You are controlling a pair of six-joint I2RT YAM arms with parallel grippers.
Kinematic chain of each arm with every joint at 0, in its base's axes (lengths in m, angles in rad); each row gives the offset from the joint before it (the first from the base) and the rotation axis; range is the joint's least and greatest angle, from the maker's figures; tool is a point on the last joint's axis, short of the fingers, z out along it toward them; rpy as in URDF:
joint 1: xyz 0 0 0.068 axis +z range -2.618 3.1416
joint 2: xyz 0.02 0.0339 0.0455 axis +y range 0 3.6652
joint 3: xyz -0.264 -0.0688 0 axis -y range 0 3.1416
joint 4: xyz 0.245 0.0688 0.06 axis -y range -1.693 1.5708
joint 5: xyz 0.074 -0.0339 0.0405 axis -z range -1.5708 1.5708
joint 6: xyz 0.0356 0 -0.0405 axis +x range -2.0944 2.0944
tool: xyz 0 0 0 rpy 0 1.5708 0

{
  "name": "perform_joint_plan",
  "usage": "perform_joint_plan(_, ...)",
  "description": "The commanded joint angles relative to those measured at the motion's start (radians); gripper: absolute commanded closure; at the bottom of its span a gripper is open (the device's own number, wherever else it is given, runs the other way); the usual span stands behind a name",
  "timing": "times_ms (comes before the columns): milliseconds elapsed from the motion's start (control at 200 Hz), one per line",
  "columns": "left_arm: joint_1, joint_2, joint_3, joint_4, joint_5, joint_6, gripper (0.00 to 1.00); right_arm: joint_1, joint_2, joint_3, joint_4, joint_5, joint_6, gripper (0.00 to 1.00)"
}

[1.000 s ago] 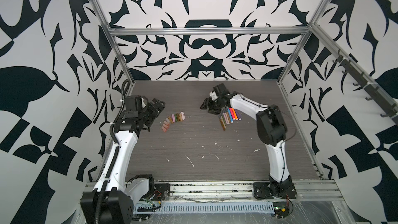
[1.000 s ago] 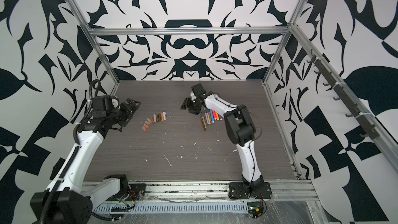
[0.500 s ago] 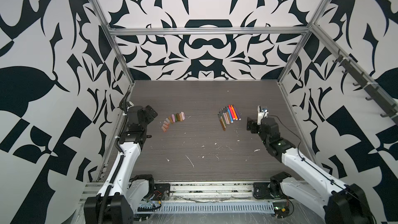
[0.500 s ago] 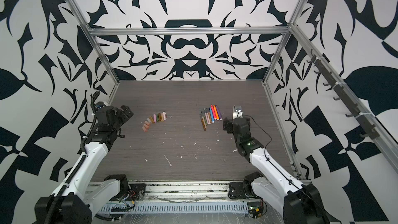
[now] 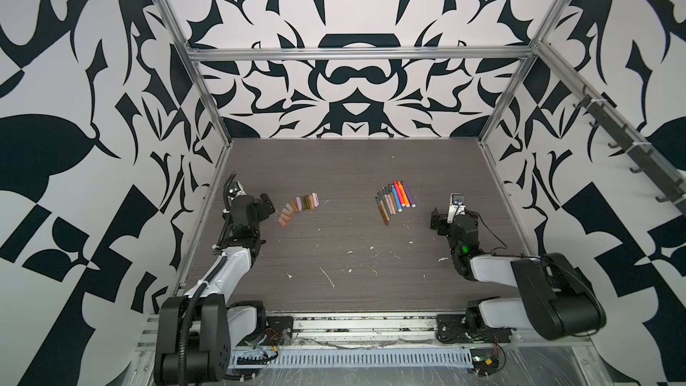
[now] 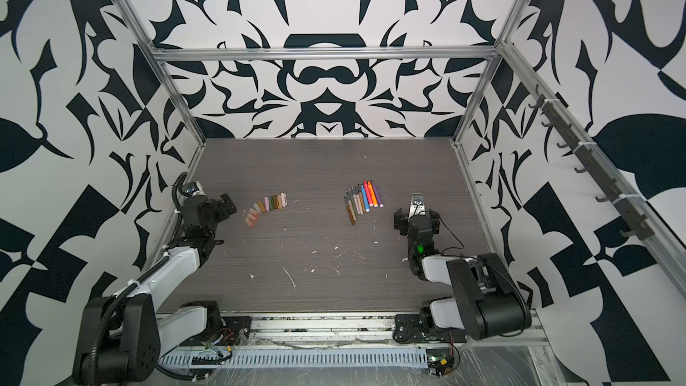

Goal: Remove pen caps from pens
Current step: Reset both arms

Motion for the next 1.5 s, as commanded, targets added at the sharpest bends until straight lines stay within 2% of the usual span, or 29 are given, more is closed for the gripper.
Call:
perform_joint_plan(0,0.003,0.035,-0.040,0.165,0.008,0.067,0.01,-0.041,0.142,-0.049,0.353,-0.071,0.020,0.01)
perform_joint_plan(50,0.004,0.048,-0.056,0.204,-0.025,0.065,0.01,-0.047,0.202,-0.056,0.460,-0.057,0.008,0.00)
perform_joint_plan(145,0.014,0.079,-0.074,0.256,-0.048,0.080,0.01,-0.052,0.143,-0.036,0.333,-0.068,0.027,0.00)
perform_joint_plan(260,0.044,0.161,-0.105,0.371,-0.062,0.080,0.01,-0.055,0.167,-0.017,0.344,-0.047,0.033,0.00)
perform_joint_plan(350,0.062,0.226,-0.137,0.493,-0.071,0.069,0.01,-0.058,0.151,0.009,0.267,-0.023,0.047,0.00)
perform_joint_plan(420,0.078,0.289,-0.167,0.619,-0.044,0.067,0.01,-0.058,0.144,0.044,0.191,-0.002,0.054,0.00)
perform_joint_plan(505,0.087,0.350,-0.185,0.694,0.095,0.099,0.01,-0.058,0.138,0.106,0.058,-0.005,0.051,0.00)
perform_joint_plan(575,0.089,0.426,-0.185,0.819,0.116,0.126,0.01,-0.054,0.144,0.139,0.007,-0.056,0.022,0.00)
perform_joint_plan(600,0.090,0.420,-0.168,0.787,0.123,0.127,0.01,-0.051,0.144,0.145,-0.001,-0.054,0.020,0.00)
perform_joint_plan(690,0.088,0.378,-0.055,0.484,0.176,0.136,0.01,-0.048,0.145,0.148,-0.006,-0.061,0.019,0.00)
perform_joint_plan(755,0.081,0.408,-0.076,0.577,0.161,0.143,0.01,-0.047,0.137,0.139,0.002,-0.093,0.008,0.01)
perform_joint_plan(810,0.081,0.397,-0.081,0.578,0.165,0.134,0.01,-0.023,0.121,0.086,0.084,-0.216,-0.056,0.01)
perform_joint_plan(865,0.081,0.386,-0.078,0.549,0.172,0.136,0.01,0.037,0.140,0.002,0.260,-0.153,-0.107,0.01)
perform_joint_plan(900,0.081,0.393,-0.079,0.561,0.170,0.138,0.01,0.056,0.161,-0.009,0.305,-0.118,-0.118,0.01)
perform_joint_plan(940,0.080,0.398,-0.085,0.584,0.163,0.136,0.01,0.056,0.162,0.017,0.250,-0.097,-0.115,0.01)
perform_joint_plan(1005,0.081,0.395,-0.082,0.575,0.166,0.137,0.01,0.020,0.146,0.133,0.025,-0.044,-0.053,0.01)
perform_joint_plan(1045,0.081,0.394,-0.084,0.572,0.169,0.137,0.01,-0.041,0.141,0.171,-0.058,-0.111,0.003,0.01)
perform_joint_plan(1070,0.080,0.392,-0.083,0.574,0.170,0.137,0.01,-0.056,0.136,0.166,-0.055,-0.139,0.014,0.01)
perform_joint_plan(1495,0.081,0.396,-0.087,0.585,0.169,0.140,0.01,-0.048,0.135,0.151,-0.026,-0.141,0.000,0.01)
